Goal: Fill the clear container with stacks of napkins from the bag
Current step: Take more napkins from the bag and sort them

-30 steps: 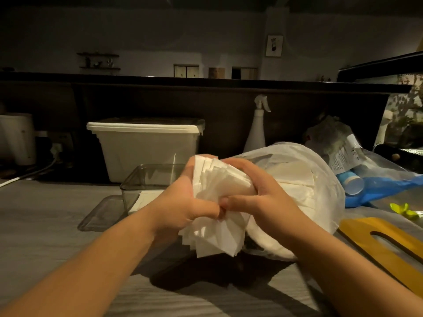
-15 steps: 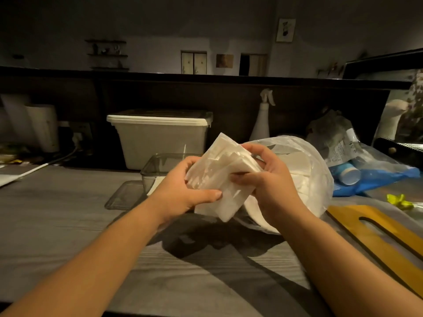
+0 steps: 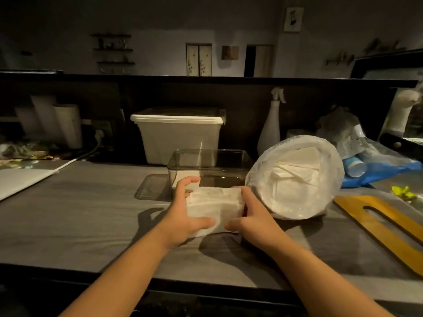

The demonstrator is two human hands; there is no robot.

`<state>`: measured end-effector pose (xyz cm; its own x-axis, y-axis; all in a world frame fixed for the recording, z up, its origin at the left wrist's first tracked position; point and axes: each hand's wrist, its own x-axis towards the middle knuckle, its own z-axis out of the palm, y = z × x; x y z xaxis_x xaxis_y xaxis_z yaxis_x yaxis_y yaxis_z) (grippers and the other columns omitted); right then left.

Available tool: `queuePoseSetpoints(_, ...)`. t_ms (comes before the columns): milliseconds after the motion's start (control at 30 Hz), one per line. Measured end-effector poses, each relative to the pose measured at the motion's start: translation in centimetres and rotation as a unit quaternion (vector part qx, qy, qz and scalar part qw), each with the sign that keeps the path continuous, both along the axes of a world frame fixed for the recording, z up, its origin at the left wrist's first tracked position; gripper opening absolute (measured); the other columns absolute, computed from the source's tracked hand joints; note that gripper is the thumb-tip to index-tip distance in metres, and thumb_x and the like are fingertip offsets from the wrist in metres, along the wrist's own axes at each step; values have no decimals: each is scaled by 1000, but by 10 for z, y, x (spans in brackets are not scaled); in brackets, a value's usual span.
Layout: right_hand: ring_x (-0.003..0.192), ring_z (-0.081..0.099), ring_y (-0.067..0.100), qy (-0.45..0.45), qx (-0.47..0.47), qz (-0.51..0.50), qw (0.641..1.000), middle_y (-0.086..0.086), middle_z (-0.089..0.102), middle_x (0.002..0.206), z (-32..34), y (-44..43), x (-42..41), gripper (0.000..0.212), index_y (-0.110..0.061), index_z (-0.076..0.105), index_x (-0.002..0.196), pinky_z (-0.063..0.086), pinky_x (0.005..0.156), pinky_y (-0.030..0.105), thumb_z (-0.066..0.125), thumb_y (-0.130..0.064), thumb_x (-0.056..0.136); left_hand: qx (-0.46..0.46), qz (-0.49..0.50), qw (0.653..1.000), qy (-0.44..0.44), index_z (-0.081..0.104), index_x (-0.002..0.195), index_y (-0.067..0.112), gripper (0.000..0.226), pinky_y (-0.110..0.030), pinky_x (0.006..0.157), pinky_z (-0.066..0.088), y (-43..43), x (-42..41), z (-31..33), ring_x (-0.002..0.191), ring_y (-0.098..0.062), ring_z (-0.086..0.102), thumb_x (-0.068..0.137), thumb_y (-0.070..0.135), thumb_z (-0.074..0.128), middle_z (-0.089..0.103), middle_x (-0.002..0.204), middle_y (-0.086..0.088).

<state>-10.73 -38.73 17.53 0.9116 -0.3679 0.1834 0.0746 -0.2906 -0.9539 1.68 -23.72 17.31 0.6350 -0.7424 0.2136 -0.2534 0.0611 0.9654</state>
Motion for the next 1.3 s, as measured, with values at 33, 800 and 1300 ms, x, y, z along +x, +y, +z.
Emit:
queuePoseSetpoints(33, 107, 64, 17, 6, -2, 20, 1000, -4, 62, 115, 1, 2, -1, 68, -37, 51, 121, 59, 85, 34, 68, 5, 71, 7, -9, 1000, -12, 32, 133, 44, 96, -35, 77, 61, -1, -2, 0, 107, -30, 61, 70, -11, 79, 47, 126, -12)
queuePoseSetpoints(800, 106, 58, 12, -71, -1, -65, 995, -9, 58, 112, -2, 4, 2, 25, -36, 61, 106, 54, 83, 30, 68, -29, 83, -12, -3, 999, -53, 41, 122, 53, 95, -29, 74, 58, -10, 7, -11, 107, -29, 60, 67, -18, 70, 49, 124, -14)
queuePoseSetpoints(1300, 92, 62, 24, -64, 21, -149, 987, 5, 65, 101, 1, 1, -3, 4, -19, 69, 85, 56, 58, 31, 66, -18, 88, -20, -11, 998, -56, 47, 122, 45, 82, -34, 79, 60, -7, 1, -7, 100, -26, 62, 59, 3, 78, 51, 118, -13)
